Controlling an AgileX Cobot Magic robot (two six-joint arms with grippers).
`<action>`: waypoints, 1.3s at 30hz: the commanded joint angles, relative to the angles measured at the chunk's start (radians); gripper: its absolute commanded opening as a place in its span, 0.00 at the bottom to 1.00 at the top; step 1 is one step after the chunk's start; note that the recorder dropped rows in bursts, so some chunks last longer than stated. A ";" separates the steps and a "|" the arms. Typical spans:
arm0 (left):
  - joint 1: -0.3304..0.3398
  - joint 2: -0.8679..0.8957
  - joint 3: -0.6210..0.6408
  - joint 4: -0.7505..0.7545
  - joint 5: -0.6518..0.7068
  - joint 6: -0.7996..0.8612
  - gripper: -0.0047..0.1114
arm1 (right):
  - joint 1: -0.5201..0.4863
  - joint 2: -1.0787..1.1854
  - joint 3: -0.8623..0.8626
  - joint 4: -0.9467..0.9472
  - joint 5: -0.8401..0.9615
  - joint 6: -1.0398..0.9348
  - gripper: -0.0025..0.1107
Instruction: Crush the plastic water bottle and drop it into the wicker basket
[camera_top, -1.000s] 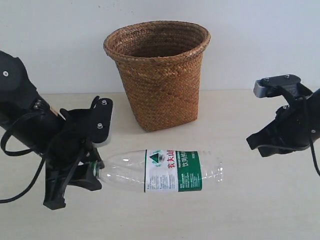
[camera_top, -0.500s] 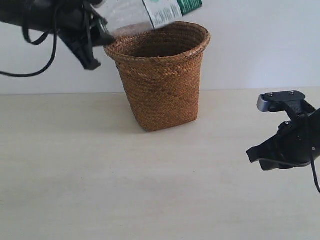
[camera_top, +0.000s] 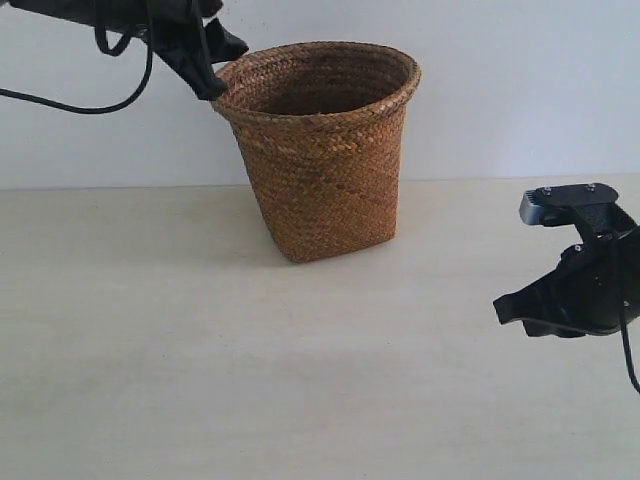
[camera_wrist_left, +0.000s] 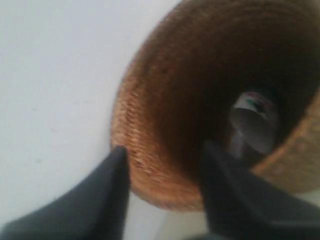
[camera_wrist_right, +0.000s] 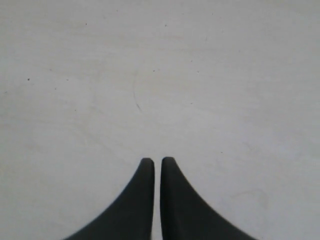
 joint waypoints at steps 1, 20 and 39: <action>0.026 -0.027 -0.006 0.078 0.257 -0.144 0.08 | 0.000 -0.007 -0.026 0.020 -0.017 -0.008 0.02; 0.053 -0.126 0.052 0.513 0.801 -0.943 0.08 | -0.002 -0.104 -0.215 -0.622 0.502 0.519 0.02; 0.057 -0.707 0.615 0.518 0.519 -1.075 0.08 | -0.141 -0.651 0.006 -0.591 0.259 0.562 0.02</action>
